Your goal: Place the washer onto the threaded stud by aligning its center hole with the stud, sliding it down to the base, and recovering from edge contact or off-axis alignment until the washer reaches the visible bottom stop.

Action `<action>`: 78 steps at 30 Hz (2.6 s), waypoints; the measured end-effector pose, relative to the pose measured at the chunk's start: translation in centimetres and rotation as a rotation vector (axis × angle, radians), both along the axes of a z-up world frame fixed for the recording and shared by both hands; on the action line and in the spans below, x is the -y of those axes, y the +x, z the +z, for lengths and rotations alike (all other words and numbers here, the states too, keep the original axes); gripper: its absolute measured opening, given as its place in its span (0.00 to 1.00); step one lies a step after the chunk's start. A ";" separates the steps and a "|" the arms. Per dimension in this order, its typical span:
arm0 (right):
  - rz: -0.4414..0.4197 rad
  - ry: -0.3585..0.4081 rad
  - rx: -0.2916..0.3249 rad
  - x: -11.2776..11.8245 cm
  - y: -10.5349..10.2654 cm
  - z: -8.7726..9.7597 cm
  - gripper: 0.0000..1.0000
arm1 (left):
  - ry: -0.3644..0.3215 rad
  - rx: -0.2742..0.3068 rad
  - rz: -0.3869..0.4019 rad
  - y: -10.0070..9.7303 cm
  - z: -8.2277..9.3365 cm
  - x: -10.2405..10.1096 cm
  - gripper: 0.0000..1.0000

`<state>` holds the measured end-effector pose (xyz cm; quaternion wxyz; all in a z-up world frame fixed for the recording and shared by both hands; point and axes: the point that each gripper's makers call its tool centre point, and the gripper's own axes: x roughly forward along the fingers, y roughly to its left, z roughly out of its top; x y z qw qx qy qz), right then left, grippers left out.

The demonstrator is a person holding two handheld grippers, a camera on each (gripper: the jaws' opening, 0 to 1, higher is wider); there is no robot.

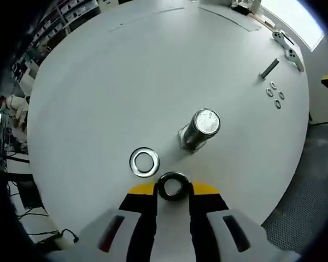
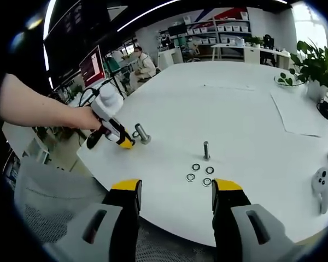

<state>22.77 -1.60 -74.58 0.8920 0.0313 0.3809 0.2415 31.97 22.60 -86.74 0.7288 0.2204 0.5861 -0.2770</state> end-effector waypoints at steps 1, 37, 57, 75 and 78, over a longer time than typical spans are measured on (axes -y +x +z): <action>0.001 0.000 -0.001 0.0 0.0 0.0 0.54 | -0.001 0.003 -0.007 -0.1 0.1 0.0 0.19; 0.007 0.006 -0.014 -0.2 -0.2 -0.2 0.54 | -0.118 0.146 -0.106 2.4 6.6 1.5 0.19; 0.004 0.011 -0.012 -0.2 -0.1 -0.1 0.54 | -0.106 0.135 -0.269 3.0 8.0 5.3 0.19; 0.006 0.026 -0.019 -0.3 -0.2 -0.1 0.54 | -0.034 0.089 -0.315 2.9 6.2 5.5 0.19; 0.010 0.025 -0.020 -0.4 -0.3 -0.1 0.54 | -0.031 0.078 -0.311 3.0 5.7 5.5 0.19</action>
